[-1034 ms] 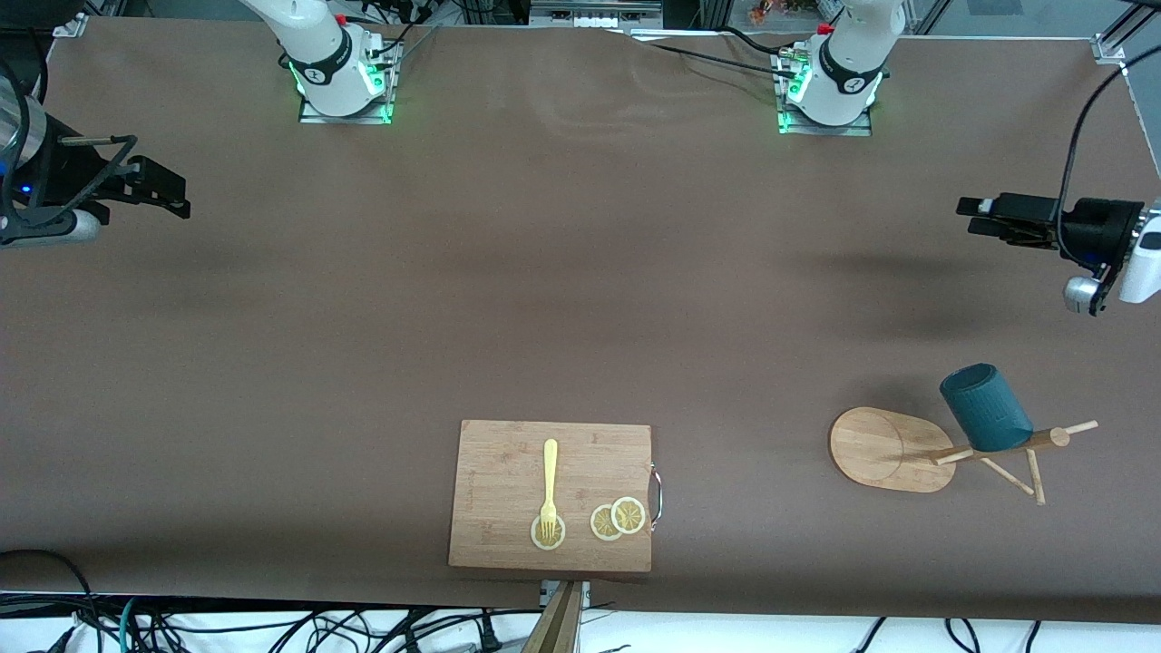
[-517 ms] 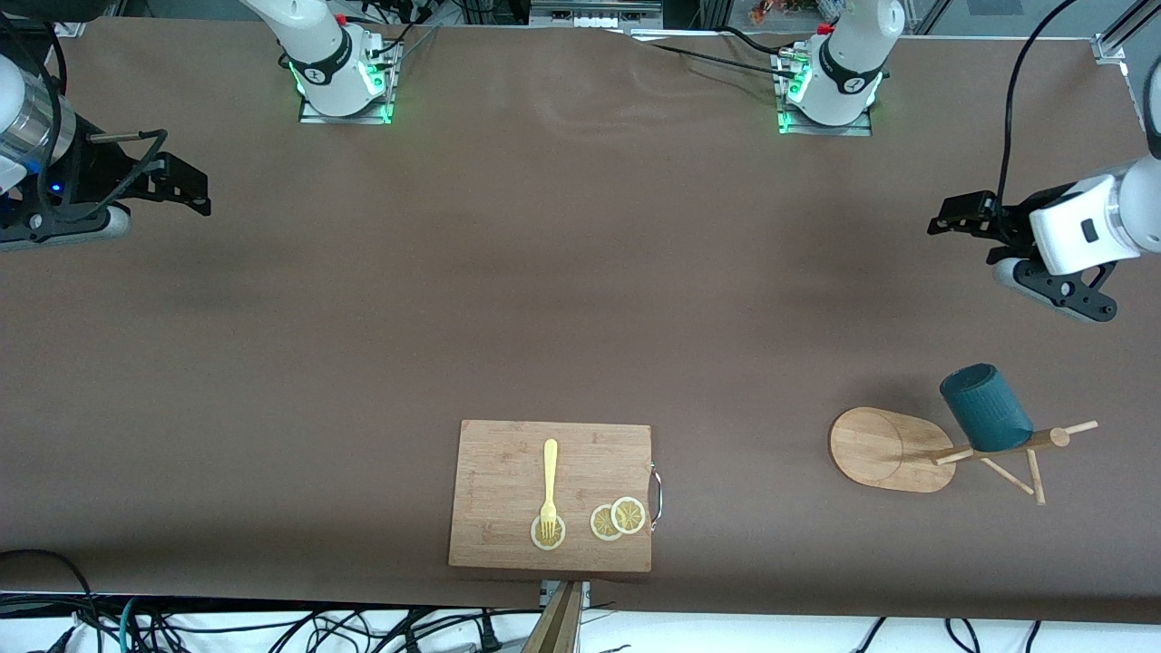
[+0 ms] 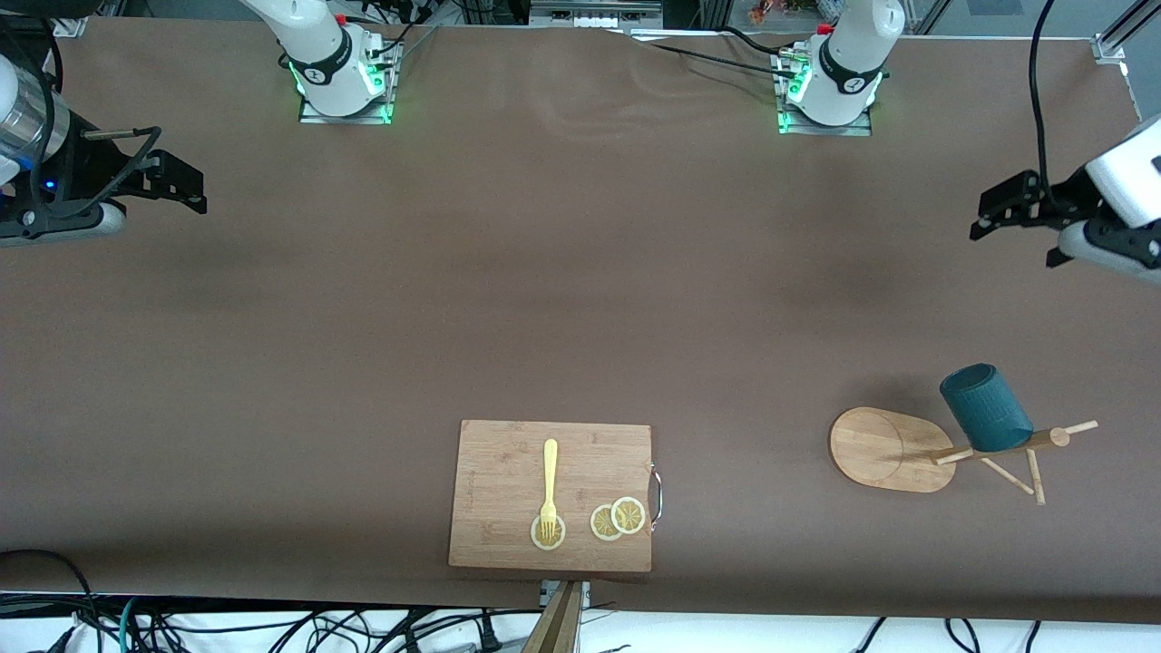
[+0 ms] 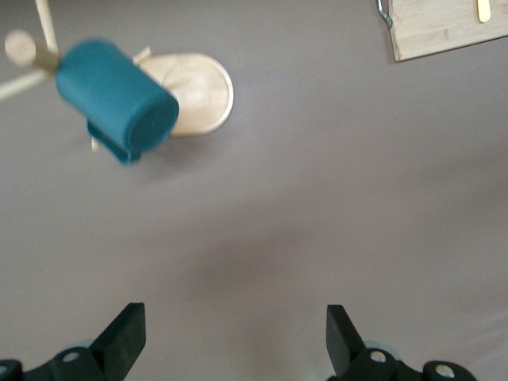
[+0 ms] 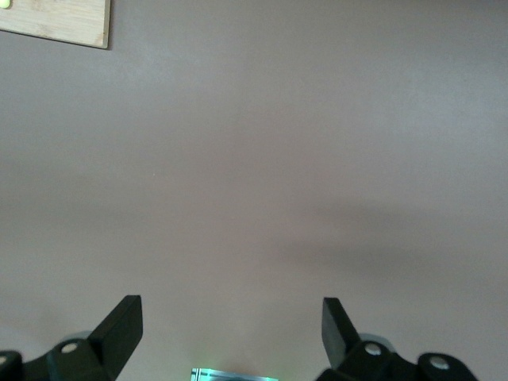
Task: Pass cup and hang on rack
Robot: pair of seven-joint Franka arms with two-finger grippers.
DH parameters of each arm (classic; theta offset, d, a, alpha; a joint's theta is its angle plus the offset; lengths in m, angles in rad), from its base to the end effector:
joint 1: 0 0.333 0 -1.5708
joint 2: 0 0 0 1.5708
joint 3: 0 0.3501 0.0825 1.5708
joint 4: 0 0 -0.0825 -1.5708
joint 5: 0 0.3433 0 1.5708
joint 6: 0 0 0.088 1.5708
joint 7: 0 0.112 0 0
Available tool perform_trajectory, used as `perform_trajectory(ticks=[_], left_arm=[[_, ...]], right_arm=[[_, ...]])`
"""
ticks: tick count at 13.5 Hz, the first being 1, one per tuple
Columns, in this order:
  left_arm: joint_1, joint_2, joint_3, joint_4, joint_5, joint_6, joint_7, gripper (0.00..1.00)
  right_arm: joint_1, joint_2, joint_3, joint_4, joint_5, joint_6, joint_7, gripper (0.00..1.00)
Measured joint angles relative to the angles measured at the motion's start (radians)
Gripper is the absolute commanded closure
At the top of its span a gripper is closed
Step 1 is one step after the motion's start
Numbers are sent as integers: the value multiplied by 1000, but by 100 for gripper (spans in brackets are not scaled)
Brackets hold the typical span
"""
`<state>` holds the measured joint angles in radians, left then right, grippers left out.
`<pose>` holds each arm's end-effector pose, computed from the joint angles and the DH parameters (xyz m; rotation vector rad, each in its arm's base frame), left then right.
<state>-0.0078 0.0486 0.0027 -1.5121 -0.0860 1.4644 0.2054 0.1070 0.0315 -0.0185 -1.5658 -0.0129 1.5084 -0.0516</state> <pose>0.5186 -0.0131 0.6451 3.0261 -0.3274 -0.1329 0.5147 0.0443 0.6343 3.1158 0.2182 -0.1385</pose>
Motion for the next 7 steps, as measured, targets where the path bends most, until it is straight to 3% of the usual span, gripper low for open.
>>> perform_trajectory(ticks=[3,7], left_arm=[[-43,-29,0,-2,6,-78,-157,0],[-45,-15,14,-4,18,-80,-180,0]], right_arm=[[0,1,0,-12,0,29,0,0],[0,1,1,-27,0,47,0,0]])
